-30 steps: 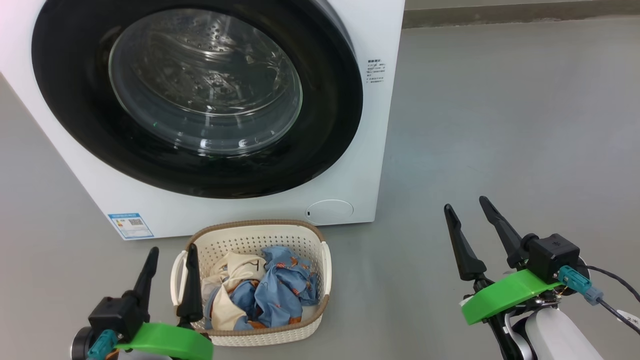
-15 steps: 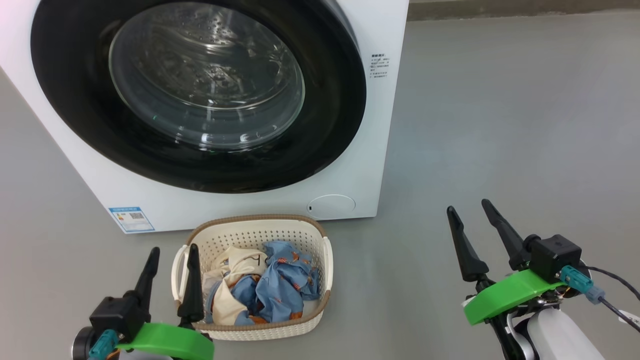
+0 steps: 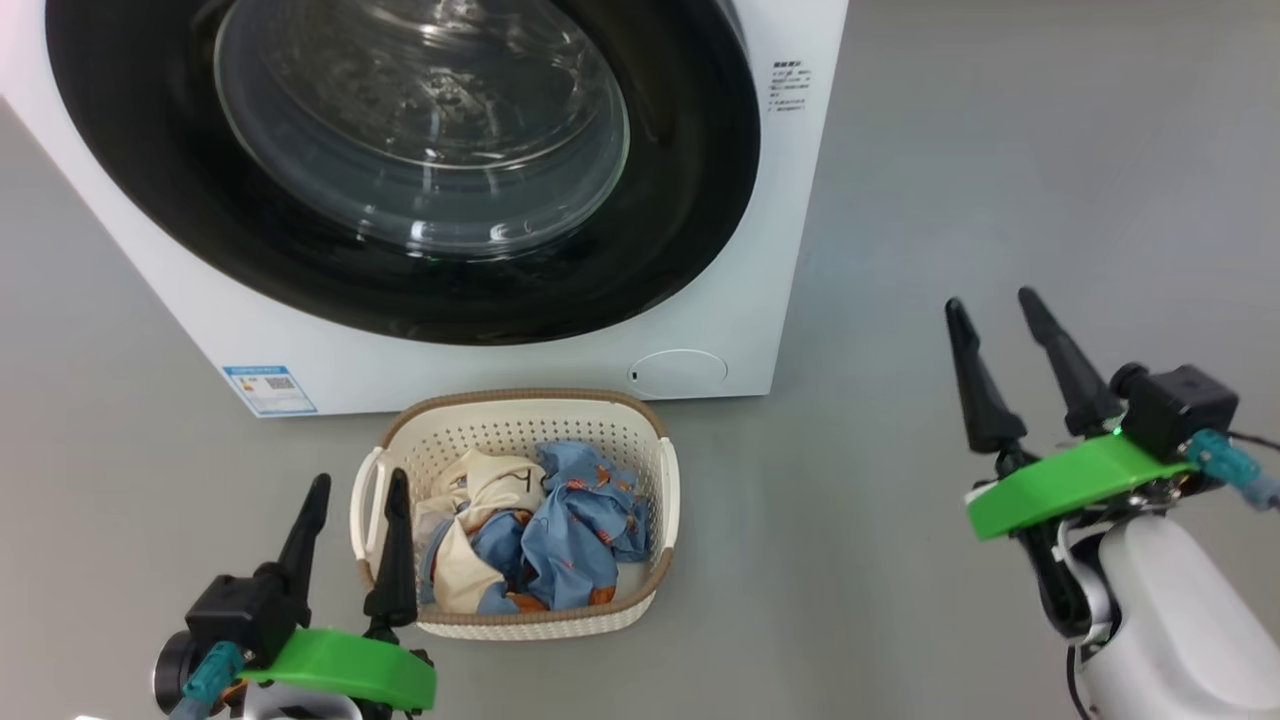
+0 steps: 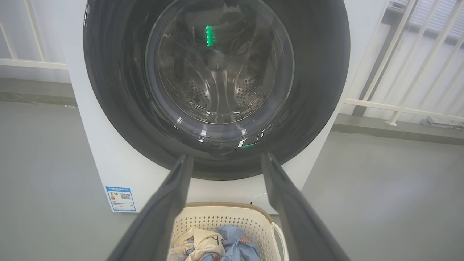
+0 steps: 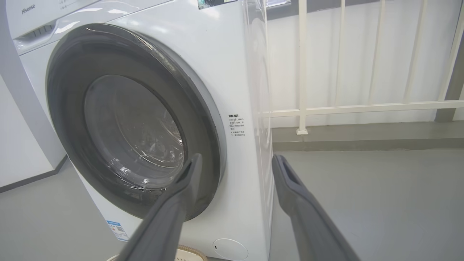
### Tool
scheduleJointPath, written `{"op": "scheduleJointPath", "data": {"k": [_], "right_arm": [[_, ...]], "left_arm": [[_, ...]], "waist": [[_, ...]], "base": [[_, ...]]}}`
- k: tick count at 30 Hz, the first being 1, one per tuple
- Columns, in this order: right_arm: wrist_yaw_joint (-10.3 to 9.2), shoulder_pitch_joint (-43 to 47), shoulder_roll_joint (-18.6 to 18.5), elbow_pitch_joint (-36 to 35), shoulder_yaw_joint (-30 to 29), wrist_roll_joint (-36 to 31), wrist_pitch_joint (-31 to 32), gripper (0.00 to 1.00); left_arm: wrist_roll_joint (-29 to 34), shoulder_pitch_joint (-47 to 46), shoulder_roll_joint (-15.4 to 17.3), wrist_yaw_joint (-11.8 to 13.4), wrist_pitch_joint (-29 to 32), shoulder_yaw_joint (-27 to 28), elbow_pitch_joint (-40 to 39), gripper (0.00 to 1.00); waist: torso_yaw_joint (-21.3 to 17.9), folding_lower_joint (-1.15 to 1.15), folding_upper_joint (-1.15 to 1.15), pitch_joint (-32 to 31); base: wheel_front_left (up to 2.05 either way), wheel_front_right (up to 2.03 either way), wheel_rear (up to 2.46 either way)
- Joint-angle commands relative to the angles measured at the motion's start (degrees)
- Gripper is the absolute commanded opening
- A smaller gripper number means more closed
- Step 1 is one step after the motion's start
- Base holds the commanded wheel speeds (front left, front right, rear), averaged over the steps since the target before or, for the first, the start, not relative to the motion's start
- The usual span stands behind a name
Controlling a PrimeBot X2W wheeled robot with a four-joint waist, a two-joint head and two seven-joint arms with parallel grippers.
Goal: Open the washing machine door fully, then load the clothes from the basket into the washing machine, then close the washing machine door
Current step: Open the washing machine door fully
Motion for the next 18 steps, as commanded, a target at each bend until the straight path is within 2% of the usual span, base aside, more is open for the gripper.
{"op": "scheduleJointPath", "data": {"k": [1,3,4,9,10,18], "right_arm": [[0.33,-2.4,-0.6,-0.9,0.6,1.6,-0.7,0.64],[0.33,-3.7,-1.1,-0.2,0.2,3.3,-0.7,0.28],[0.33,-4.3,-1.3,0.3,0.3,4.6,-0.7,0.00],[0.33,-7.8,-3.1,4.2,1.6,12.7,-0.7,0.00],[0.33,-7.8,-3.1,4.2,1.6,12.7,-0.7,0.00],[0.33,-15.7,-8.2,8.9,4.5,25.8,-0.7,0.00]], "left_arm": [[-0.6,-2.1,0.8,-0.1,-0.8,1.4,-1.5,1.00],[-1.1,-2.3,0.8,-0.2,-0.8,1.4,-1.6,1.00],[-1.4,-2.4,0.8,-0.2,-0.8,1.4,-1.8,1.00],[-2.0,-2.8,0.8,-0.2,-0.8,1.3,-2.0,1.00],[-2.0,-2.8,0.8,-0.2,-0.8,1.3,-2.0,1.00],[-2.5,-4.0,0.8,0.3,-0.8,0.4,-2.3,1.00]], "waist": [[0.6,-0.01,0.00,0.6],[1.1,-0.01,0.00,1.0],[1.4,-0.01,0.00,1.2],[2.7,-0.01,0.00,2.3],[2.7,-0.01,0.00,2.3],[5.3,-0.01,0.00,5.1]], "base": [[0.00,0.00,0.00],[0.00,0.00,0.00],[0.00,0.00,0.00],[0.00,0.00,0.00],[0.00,0.00,0.00],[0.00,0.00,0.00]]}}
